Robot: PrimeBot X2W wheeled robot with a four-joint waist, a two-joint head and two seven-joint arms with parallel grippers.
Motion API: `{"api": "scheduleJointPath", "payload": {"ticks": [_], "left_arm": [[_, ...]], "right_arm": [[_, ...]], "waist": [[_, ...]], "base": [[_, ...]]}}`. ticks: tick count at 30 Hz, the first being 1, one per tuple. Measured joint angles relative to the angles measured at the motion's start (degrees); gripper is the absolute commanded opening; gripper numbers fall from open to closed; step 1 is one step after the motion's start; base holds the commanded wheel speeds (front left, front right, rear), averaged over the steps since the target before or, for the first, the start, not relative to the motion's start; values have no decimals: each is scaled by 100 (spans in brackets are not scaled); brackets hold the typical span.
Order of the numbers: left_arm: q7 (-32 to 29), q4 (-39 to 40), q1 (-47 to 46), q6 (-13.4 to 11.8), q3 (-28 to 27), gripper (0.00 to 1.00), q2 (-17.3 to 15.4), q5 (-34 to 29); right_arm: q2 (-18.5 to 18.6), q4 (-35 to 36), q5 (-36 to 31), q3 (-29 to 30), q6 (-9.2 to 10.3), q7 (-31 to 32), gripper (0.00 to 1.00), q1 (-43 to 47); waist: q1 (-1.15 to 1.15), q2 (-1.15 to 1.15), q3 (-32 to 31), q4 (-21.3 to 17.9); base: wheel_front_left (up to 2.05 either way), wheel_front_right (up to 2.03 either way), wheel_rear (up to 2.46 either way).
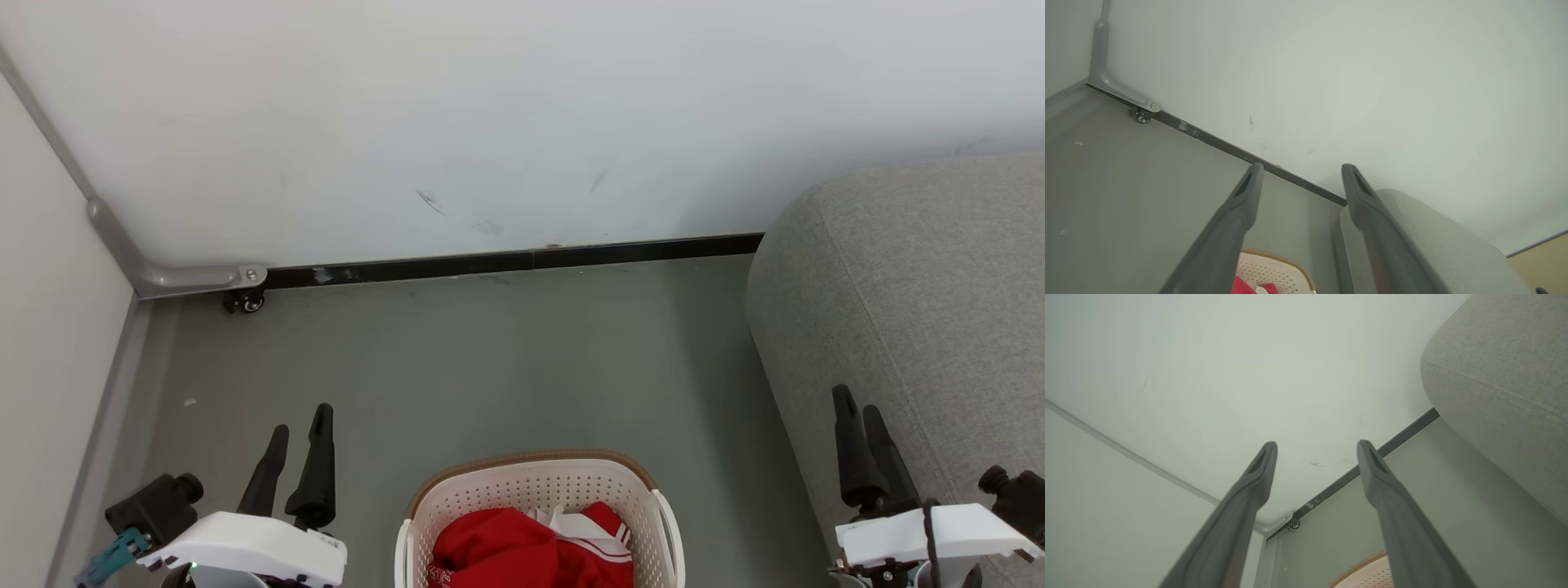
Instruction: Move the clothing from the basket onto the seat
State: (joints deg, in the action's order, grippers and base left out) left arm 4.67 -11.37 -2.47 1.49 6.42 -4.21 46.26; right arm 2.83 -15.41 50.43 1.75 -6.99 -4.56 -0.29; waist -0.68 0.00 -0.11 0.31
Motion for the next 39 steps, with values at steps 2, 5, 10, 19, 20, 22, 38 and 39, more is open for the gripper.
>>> {"api": "scheduleJointPath", "payload": {"ticks": [2,5,10,19,20,22,38,39], "left_arm": [[48,16,0,-54,58,100,-18,-220],[99,33,1,-146,136,100,-51,-546],[200,34,2,-269,256,100,-65,-1083],[403,-68,10,-560,401,100,-75,-1897],[419,-79,10,-577,414,100,-74,-1971],[455,-125,10,-637,435,100,-77,-2134],[798,-219,12,-1010,697,100,-71,-3437],[804,-242,12,-1015,701,100,-69,-3482]], "right_arm": [[-3,-8,-224,-22,-1,-46,100,7],[-3,-20,-579,-29,-3,-107,100,7],[-11,-53,-1096,-27,-4,-218,100,9],[-41,-102,-1941,-27,-4,-388,100,11],[-41,-111,-2015,-29,-5,-409,100,10],[-42,-135,-2196,-34,-4,-458,100,10],[-44,-313,-3541,-134,-7,-769,100,10],[-44,-330,-3639,-145,-7,-814,100,10]], "waist": [[11,0,8,4],[25,0,22,9],[46,0,45,15],[60,0,63,17],[60,0,63,17],[61,0,64,16],[64,0,43,16],[64,0,40,17]], "base": [[0,0,0],[0,0,0],[0,0,0],[0,0,0],[0,0,0],[0,0,0],[0,0,0],[0,0,0]]}}
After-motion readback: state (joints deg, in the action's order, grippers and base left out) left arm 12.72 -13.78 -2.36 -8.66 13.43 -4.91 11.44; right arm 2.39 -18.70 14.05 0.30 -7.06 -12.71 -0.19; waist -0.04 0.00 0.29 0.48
